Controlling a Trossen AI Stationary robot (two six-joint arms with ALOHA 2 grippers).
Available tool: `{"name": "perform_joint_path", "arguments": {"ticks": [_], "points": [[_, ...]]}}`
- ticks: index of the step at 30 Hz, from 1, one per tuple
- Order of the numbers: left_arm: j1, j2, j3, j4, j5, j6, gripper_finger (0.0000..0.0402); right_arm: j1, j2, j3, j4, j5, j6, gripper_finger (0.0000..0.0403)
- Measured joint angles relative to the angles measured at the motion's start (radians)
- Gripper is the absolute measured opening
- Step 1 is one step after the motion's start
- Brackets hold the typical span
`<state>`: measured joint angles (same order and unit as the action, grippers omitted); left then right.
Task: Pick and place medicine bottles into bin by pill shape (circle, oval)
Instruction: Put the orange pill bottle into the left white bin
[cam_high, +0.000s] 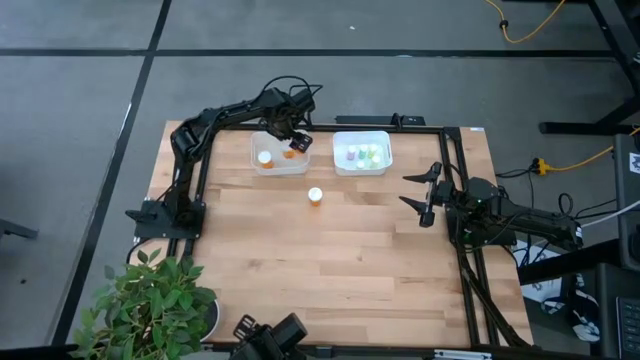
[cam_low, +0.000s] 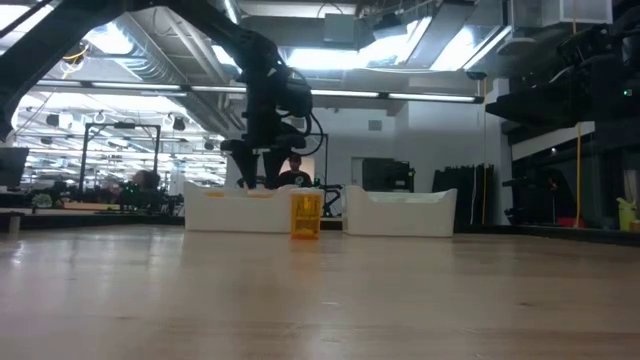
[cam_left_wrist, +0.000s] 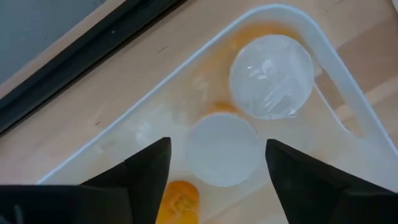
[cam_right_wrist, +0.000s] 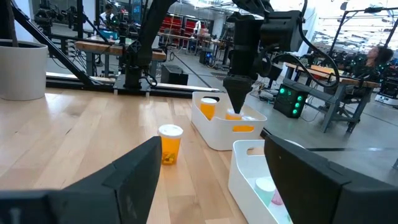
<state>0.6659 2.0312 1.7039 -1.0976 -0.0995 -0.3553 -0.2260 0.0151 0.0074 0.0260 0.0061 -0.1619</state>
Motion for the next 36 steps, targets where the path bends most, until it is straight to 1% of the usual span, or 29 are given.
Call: {"name": "perform_joint_path", "arguments": {"ticks": [3,7,12,17,20,25,31,34,36], "points": [[0.002,0.0,0.0,0.0,-0.011,-0.001,0.026,0.0,0.0,0.0,0.0,0.0,0.0,0.0286],[0.002,0.0,0.0,0.001,-0.039,-0.001,0.026,0.0,0.0,0.0,0.0,0.0,0.0,0.0286],[0.0,-0.01,0.0,0.002,-0.039,-0.007,0.026,0.0,0.0,0.0,0.0,0.0,0.0,0.0286],[-0.042,-0.055,0.0,0.015,-0.041,0.006,0.0258,0.0,0.0,0.0,0.0,0.0,0.0,0.0286],[-0.102,-0.089,0.0,0.022,-0.023,0.039,0.0254,0.0,0.0,0.0,0.0,0.0,0.0,0.0286],[-0.26,-0.13,0.0,0.025,0.068,0.051,0.0253,0.0,0.0,0.0,0.0,0.0,0.0,0.0286],[-0.468,-0.122,0.002,0.027,0.072,0.025,0.0253,0.0,0.0,0.0,0.0,0.0,0.0,0.0286],[-0.546,-0.116,0.0,0.03,0.055,0.025,0.0253,0.0,0.0,0.0,0.0,0.0,0.0,0.0286],[-0.582,-0.119,0.001,0.045,0.034,0.054,0.0253,0.0,0.0,0.0,0.0,0.0,0.0,0.0286]]}}
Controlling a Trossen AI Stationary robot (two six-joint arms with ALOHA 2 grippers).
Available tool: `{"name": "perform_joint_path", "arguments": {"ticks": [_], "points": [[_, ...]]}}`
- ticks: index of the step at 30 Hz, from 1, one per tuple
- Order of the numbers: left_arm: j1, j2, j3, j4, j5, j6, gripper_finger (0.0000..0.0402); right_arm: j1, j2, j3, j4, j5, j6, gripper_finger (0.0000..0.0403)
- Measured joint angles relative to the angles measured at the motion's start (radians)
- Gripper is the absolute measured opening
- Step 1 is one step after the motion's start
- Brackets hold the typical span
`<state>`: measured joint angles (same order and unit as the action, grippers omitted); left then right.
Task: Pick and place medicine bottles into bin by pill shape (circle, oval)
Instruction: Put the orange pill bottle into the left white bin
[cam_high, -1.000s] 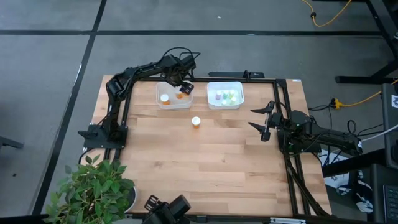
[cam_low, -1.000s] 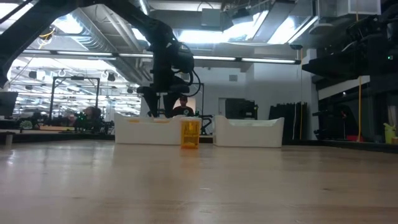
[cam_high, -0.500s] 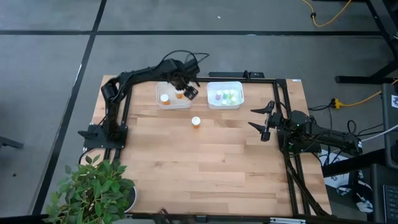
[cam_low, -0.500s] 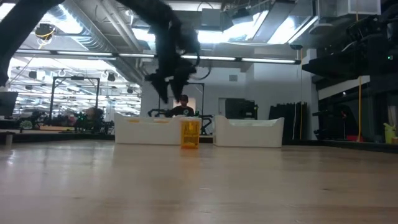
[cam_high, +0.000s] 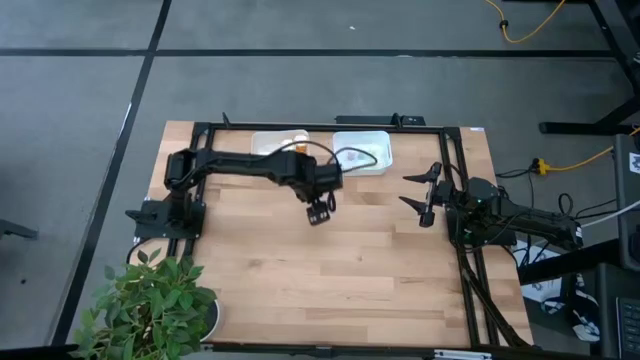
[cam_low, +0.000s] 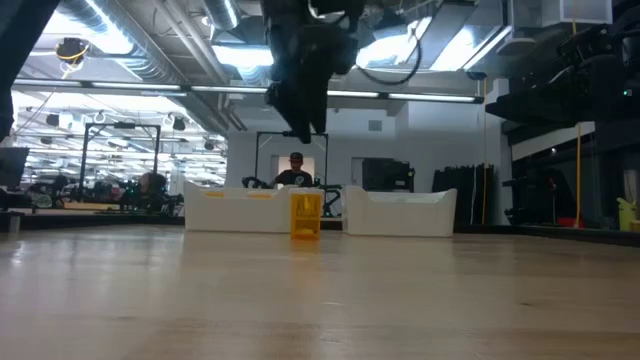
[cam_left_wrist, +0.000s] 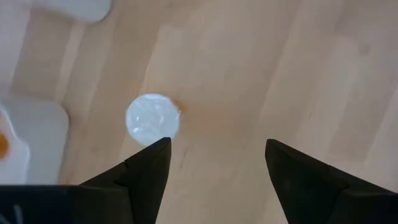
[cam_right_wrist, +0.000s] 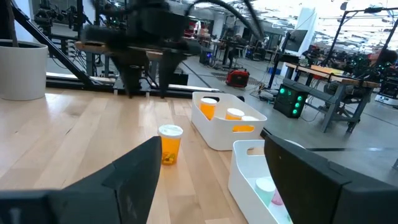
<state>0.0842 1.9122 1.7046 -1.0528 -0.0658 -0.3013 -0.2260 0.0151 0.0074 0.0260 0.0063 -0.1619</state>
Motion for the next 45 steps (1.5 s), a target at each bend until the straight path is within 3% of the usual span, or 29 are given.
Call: {"name": "perform_joint_path", "arguments": {"ticks": [7,11,19,24,30,37,45], "points": [[-0.037,0.0,0.0,0.001,-0.005,0.333,0.0253,0.0,0.0,0.0,0.0,0.0,0.0,0.0286],[0.033,0.0,0.0,0.011,0.111,0.34,0.0253,0.0,0.0,0.0,0.0,0.0,0.0,0.0286],[0.112,0.019,-0.003,0.001,0.102,0.446,0.0253,0.0,0.0,0.0,0.0,0.0,0.0,0.0286],[0.112,0.021,-0.002,0.005,0.023,0.453,0.0253,0.0,0.0,0.0,0.0,0.0,0.0,0.0286],[0.094,0.022,-0.002,0.009,0.025,0.446,0.0254,0.0,0.0,0.0,0.0,0.0,0.0,0.0286],[0.084,0.022,-0.002,-0.021,-0.039,0.419,0.0291,0.0,0.0,0.0,0.0,0.0,0.0,0.0286],[0.083,0.029,-0.002,-0.007,0.008,0.442,0.0307,0.0,0.0,0.0,0.0,0.0,0.0,0.0286]]}}
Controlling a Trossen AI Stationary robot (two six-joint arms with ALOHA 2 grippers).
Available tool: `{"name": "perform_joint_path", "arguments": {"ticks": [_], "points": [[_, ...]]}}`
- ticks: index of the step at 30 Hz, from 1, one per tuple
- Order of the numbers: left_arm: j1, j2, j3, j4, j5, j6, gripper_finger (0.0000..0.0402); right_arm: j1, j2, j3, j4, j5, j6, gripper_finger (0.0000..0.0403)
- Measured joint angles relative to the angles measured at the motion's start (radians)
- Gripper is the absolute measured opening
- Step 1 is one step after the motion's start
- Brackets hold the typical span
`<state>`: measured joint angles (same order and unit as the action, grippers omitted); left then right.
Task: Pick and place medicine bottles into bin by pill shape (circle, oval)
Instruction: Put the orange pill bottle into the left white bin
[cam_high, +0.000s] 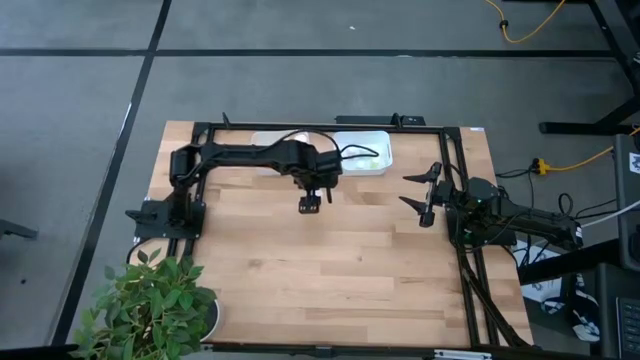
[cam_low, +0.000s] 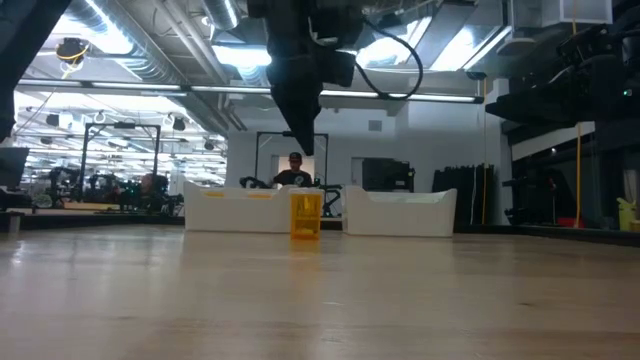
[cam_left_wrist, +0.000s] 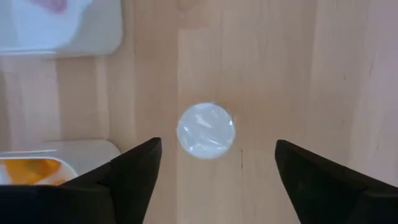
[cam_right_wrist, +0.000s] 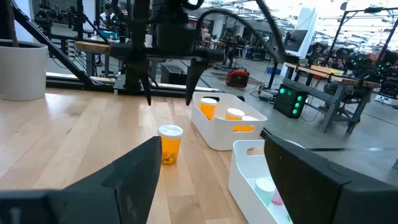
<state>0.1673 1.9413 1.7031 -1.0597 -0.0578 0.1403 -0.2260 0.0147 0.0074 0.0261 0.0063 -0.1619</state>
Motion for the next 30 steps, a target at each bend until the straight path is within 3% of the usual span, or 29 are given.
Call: {"name": "perform_joint_path", "arguments": {"ticks": [6,30], "points": [[0.0,0.014,-0.055,0.039,0.038,0.02,0.0303,0.0,0.0,0.0,0.0,0.0,0.0,0.0286],[0.03,0.016,-0.236,0.26,0.002,0.024,0.0302,0.0,0.0,0.0,0.0,0.0,0.0,0.0286]]}}
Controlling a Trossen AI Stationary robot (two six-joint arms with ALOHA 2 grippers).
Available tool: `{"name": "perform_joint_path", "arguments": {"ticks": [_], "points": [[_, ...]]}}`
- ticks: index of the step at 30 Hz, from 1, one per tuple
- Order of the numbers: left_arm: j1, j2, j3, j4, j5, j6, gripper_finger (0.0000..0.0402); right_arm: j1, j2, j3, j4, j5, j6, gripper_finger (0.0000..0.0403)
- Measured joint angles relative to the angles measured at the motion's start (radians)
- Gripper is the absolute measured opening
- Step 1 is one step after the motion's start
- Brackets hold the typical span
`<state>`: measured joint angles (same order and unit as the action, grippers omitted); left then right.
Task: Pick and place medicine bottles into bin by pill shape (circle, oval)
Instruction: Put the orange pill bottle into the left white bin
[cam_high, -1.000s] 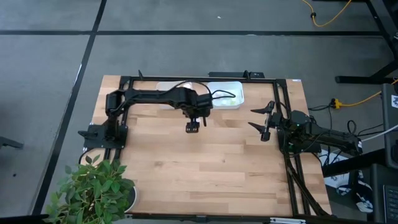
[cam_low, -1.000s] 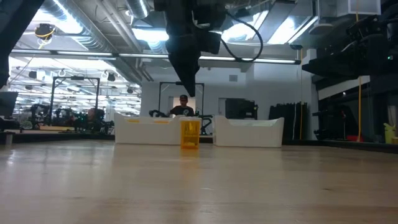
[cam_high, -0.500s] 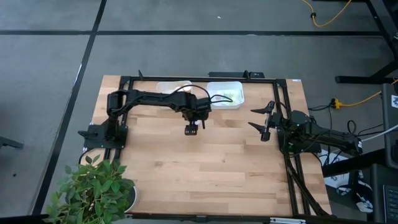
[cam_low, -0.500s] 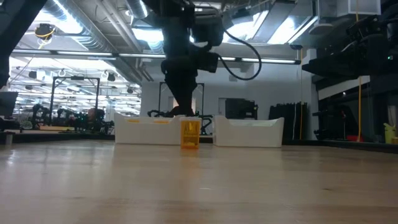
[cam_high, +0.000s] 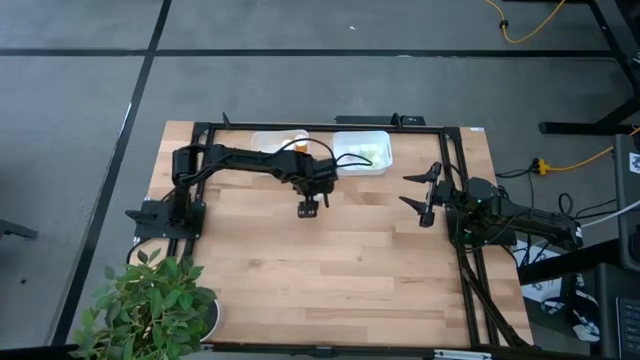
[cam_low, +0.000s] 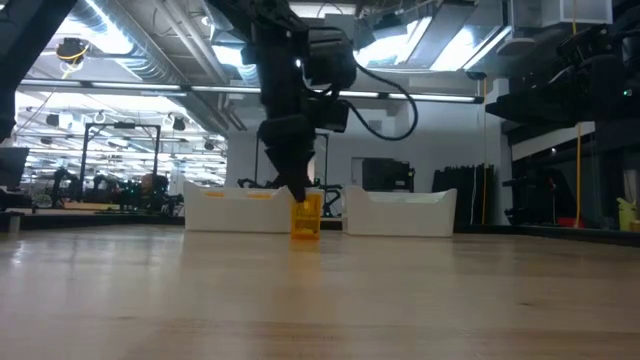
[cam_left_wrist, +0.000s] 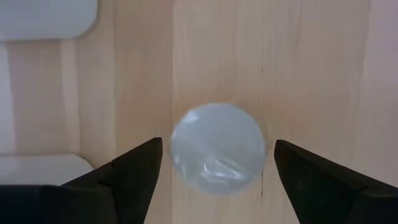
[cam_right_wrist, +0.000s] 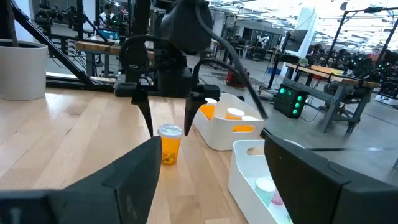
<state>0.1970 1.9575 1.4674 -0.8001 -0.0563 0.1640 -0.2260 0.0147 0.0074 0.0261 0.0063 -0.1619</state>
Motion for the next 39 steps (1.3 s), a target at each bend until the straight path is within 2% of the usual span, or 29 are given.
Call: {"name": "perform_joint_path", "arguments": {"ticks": [12,17,22,26,32,35,39], "points": [[-0.003,0.0,-0.001,0.042,-0.001,-0.004,0.0293,0.0,0.0,0.0,0.0,0.0,0.0,0.0286],[-0.017,0.0,-0.001,0.042,-0.002,-0.008,0.0252,0.0,0.0,0.0,0.0,0.0,0.0,0.0286],[-0.023,-0.001,0.003,0.033,-0.002,-0.079,0.0204,0.0,0.0,0.0,0.0,0.0,0.0,0.0286],[-0.021,-0.006,0.048,-0.066,-0.002,-0.116,0.0191,0.0,0.0,0.0,0.0,0.0,0.0,0.0286],[-0.006,-0.093,0.155,-0.248,0.002,-0.096,0.0194,0.0,0.001,0.0,0.0,-0.001,0.0,0.0286],[0.023,-0.18,0.151,-0.271,0.024,-0.041,0.0194,0.0,0.0,0.0,0.0,-0.001,0.0,0.0286],[0.109,-0.29,0.079,-0.289,-0.006,-0.051,0.0194,0.0,0.0,0.0,-0.001,0.0,0.0,0.0286]]}}
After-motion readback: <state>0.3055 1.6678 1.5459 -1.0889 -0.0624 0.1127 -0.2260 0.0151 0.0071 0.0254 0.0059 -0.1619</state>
